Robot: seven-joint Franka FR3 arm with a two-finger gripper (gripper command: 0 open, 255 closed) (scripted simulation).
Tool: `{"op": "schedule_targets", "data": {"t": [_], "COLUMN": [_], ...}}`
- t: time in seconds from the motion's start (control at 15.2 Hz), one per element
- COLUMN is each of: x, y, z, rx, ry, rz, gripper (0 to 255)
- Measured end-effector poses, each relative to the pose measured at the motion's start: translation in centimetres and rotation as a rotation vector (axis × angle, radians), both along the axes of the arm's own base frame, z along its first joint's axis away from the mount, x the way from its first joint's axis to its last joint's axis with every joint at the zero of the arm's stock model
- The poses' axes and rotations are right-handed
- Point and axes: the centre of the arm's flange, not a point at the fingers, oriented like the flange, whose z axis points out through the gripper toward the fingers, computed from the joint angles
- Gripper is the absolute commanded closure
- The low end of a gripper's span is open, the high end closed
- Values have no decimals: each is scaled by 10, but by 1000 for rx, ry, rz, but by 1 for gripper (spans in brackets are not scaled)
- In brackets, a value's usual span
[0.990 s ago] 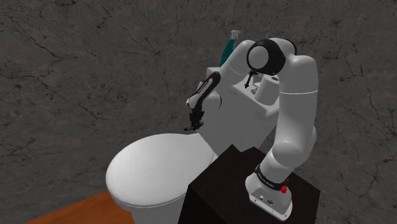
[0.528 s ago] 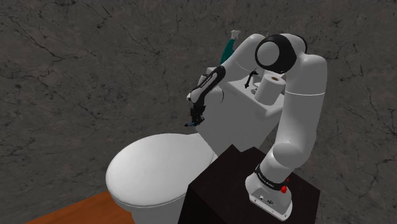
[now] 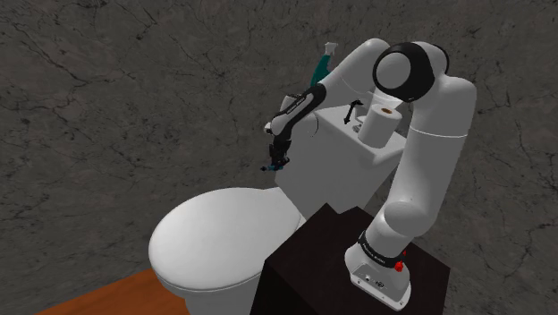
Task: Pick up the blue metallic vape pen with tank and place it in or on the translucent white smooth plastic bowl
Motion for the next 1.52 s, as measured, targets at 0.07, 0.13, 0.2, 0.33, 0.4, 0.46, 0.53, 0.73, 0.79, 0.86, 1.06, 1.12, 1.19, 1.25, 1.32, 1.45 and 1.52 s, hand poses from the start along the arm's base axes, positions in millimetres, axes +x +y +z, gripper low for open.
{"op": "schedule_targets", "data": {"t": [0.07,0.13,0.2,0.33,0.4,0.46,0.53,0.73,0.79,0.86,1.06,1.12,1.19,1.25,1.32,1.45,1.52], "x": [1,0,-1,0,-1,-1,-1,1,0,0,-1,-1,-1,-1,0,-1,0], "y": [0,0,-1,0,0,0,1,1,1,1,0,0,0,0,0,-1,-1], "z": [5,11,15,27,32,37,42,58,63,69,84,90,95,100,106,116,121], "rx": [0,0,0,0,0,0,0,0,0,0,0,0,0,0,0,0,0], "ry": [0,0,0,0,0,0,0,0,0,0,0,0,0,0,0,0,0], "rz": [0,0,0,0,0,0,0,0,0,0,0,0,0,0,0,0,0], "gripper": [255,255,255,255,255,255,255,255,255,255,255,255,255,255,255,255,255]}}
